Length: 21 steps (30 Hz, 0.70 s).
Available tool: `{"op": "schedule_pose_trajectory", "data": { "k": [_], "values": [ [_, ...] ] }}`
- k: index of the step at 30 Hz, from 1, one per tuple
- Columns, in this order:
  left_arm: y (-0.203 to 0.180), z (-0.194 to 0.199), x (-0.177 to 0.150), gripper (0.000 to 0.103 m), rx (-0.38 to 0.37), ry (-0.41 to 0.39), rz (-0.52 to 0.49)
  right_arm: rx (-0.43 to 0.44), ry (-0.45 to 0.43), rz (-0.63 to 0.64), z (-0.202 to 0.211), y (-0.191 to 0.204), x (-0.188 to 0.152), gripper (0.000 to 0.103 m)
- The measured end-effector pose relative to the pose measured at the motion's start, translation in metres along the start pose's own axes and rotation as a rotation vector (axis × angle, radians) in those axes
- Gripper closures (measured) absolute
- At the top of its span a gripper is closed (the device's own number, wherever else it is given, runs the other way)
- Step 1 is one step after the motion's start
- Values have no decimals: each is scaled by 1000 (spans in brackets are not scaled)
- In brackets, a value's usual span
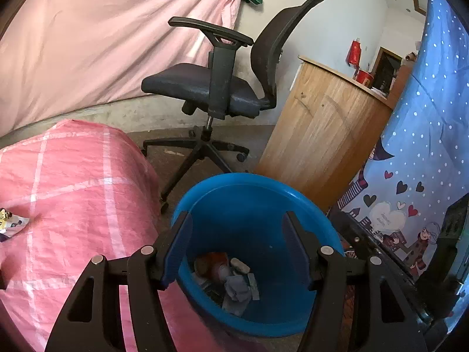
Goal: Collect trash
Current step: 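Bring both open tools back over the bedspread toward the wrapper and clip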
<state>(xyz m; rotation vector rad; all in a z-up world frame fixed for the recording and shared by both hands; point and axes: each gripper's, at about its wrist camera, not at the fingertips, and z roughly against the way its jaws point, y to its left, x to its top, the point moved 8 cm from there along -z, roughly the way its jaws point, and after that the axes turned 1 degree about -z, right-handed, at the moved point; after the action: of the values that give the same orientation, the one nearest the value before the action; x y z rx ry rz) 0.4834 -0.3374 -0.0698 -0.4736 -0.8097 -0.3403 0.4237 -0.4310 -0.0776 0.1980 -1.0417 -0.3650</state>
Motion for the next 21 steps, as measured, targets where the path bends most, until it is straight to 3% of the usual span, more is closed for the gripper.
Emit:
{"op": "schedule_pose_trajectory", "data": {
  "k": [10,14,21],
  "values": [
    [11,28,9,46,37,-67,3,17,-63,21,14,19,12,65],
    [20,46,14,45,65,-108,2,33,-116,57,25,36,19,52],
    [49,91,23,30,137,-223,20,77,-223,110,44,69,30,30]
  ]
}}
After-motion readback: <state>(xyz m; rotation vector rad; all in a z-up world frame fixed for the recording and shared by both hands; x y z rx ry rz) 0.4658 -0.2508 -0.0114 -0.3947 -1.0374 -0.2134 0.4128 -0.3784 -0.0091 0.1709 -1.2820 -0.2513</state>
